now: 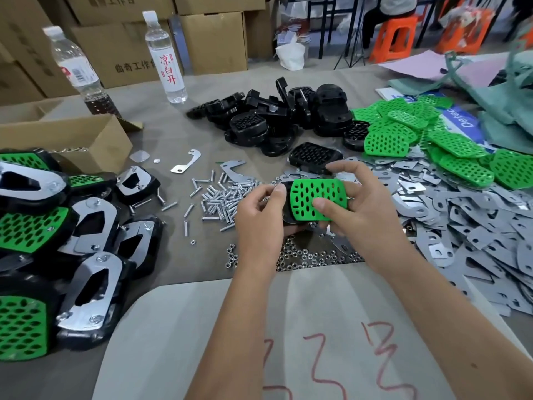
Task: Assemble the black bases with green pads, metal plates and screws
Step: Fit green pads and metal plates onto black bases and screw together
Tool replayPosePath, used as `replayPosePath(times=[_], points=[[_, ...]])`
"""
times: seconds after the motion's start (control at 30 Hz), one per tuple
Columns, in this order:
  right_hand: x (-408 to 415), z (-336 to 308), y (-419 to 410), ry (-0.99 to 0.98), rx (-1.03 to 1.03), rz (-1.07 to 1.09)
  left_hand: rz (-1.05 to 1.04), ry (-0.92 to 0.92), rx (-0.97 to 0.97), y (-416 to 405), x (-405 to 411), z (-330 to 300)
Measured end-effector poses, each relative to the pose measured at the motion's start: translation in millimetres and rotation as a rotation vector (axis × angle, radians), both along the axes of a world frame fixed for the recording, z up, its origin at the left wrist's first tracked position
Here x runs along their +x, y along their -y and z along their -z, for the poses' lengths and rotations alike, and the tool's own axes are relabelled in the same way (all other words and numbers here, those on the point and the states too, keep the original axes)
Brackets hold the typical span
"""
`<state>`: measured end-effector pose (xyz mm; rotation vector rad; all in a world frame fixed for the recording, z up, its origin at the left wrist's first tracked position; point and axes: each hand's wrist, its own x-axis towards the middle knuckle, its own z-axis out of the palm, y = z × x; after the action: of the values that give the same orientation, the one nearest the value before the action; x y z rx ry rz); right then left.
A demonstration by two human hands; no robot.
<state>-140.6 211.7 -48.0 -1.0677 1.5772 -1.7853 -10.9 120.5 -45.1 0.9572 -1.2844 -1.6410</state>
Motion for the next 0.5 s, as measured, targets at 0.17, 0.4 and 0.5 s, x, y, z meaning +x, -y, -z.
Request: replayPosePath(times=[0.17, 0.4, 0.5], points=[[3.6, 0.3, 4.4, -0.120, 0.033, 0.061, -0.011, -0.009, -0.015, -1.6, 1.6, 0.5], [-6.4, 2.1, 1.0, -0.080, 0.074, 0.013, -0.015, -0.052, 0.015, -2.8, 2.0, -0.2], [-4.2, 3.7, 2.3, -0.054, 0.071, 0.028, -0.010, -0.054, 0.019, -2.3, 3.0, 0.3]])
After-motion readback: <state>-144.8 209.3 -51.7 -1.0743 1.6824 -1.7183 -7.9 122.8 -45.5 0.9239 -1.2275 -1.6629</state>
